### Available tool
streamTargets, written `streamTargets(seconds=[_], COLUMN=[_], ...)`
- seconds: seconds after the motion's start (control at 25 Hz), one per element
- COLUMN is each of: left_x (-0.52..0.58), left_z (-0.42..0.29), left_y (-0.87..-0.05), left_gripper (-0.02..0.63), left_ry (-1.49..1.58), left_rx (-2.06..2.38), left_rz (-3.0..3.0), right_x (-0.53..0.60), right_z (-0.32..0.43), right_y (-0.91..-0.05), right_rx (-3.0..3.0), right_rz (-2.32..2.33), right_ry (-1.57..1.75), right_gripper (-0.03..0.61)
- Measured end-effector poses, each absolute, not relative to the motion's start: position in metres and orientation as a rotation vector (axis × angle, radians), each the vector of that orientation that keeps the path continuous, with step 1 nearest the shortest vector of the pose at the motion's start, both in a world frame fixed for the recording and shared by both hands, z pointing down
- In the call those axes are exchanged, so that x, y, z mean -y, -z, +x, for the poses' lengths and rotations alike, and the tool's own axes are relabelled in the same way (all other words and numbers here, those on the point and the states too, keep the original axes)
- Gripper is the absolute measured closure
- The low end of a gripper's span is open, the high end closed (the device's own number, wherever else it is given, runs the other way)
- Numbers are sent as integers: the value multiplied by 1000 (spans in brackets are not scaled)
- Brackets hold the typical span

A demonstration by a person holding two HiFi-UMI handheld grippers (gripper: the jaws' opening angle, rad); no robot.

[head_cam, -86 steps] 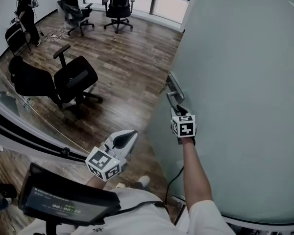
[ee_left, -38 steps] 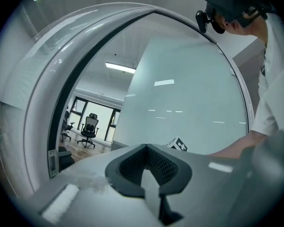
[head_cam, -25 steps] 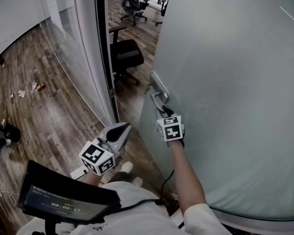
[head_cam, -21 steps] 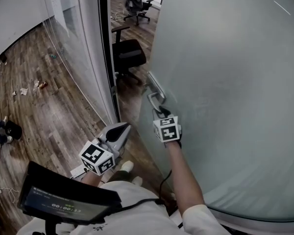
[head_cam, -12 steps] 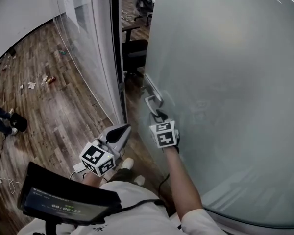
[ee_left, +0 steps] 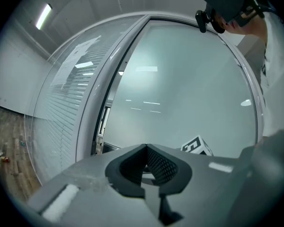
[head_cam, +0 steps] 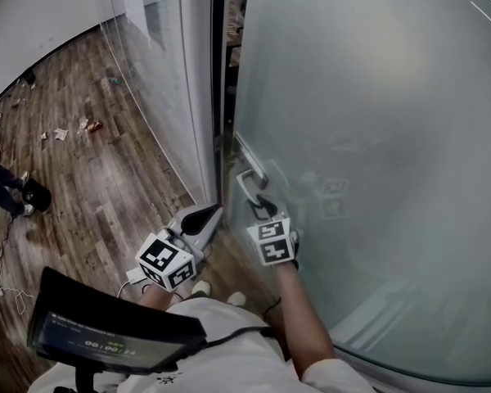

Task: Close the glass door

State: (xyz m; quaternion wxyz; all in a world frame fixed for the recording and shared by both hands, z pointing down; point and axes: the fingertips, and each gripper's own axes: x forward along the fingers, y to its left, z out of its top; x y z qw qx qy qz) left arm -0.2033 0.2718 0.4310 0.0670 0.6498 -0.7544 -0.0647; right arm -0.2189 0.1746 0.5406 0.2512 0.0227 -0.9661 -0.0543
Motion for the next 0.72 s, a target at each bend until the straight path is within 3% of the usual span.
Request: streamTargets(seconds=[0.72], left_x=[-284], left_z=[-239], left_y=[-428], left_gripper=[614], left_ry=[210], left_rx=[2230], left_rz=[2003], right_x=[-229], right_z=[-225], right_y=[-544], right_rx=[2632], right_rz=[-47], right_ry=[174], right_gripper=[480])
